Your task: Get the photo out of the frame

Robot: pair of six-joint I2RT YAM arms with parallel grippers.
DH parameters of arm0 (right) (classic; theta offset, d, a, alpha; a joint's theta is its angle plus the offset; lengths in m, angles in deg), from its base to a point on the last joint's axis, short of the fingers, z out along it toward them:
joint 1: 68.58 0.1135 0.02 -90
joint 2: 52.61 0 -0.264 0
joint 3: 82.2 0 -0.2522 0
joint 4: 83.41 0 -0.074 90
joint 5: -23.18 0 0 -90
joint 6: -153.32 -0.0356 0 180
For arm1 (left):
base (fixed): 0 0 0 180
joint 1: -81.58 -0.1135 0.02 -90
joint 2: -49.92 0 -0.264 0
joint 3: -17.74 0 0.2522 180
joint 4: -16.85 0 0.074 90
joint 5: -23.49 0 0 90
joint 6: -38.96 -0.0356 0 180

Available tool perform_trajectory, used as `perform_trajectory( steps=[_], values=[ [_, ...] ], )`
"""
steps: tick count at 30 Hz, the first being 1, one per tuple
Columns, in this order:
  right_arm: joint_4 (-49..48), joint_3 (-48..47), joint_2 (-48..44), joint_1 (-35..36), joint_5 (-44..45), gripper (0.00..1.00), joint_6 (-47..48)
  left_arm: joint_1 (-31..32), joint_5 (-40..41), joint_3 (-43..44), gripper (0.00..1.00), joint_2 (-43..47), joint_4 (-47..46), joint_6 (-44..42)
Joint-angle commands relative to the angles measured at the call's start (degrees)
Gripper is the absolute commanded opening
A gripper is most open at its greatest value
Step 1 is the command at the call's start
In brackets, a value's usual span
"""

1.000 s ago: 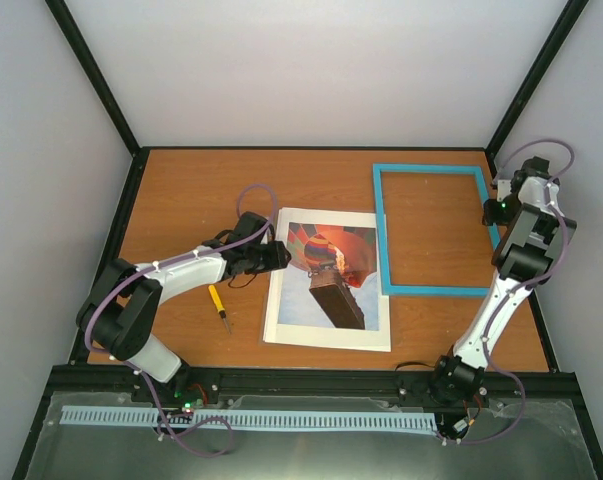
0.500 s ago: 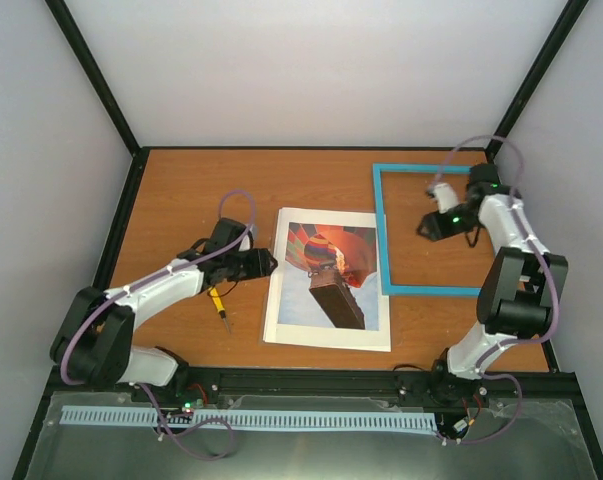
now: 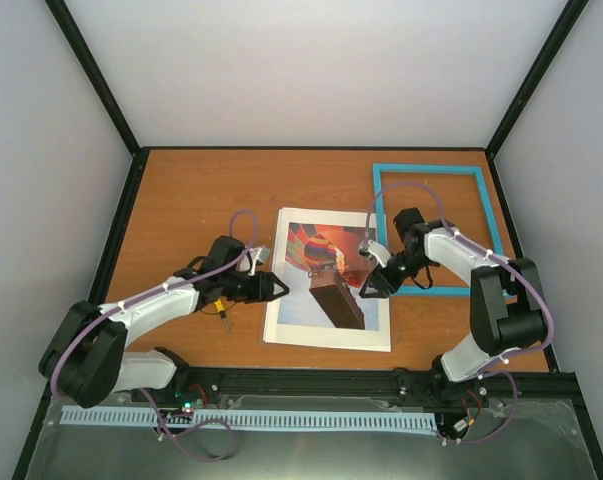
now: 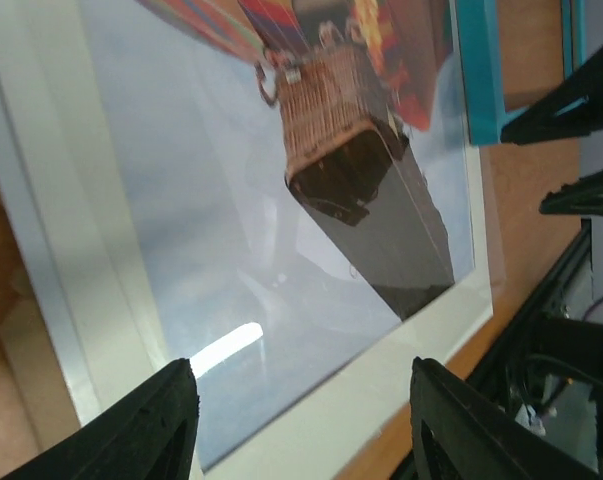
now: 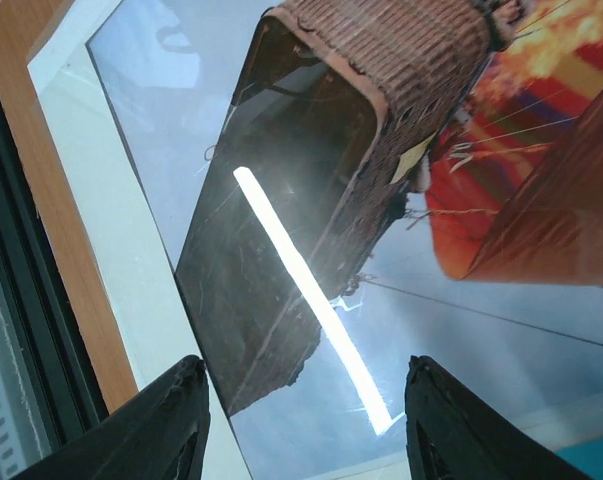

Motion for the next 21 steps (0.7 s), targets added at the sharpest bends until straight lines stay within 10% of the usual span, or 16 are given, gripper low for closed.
perform_trajectory(
  steps=[1, 21],
  values=[
    [-4.28, 2.47, -2.57, 1.4, 0.16, 0.51, -0.78, 1.73, -3.58, -1.83, 0.59, 1.78, 1.6, 1.73],
    [-8.0, 3.94, -2.93, 1.34, 1.51, 0.52, -4.18, 3.0, -8.25, -5.49, 0.58, -8.15, -5.6, 1.33]
  ],
)
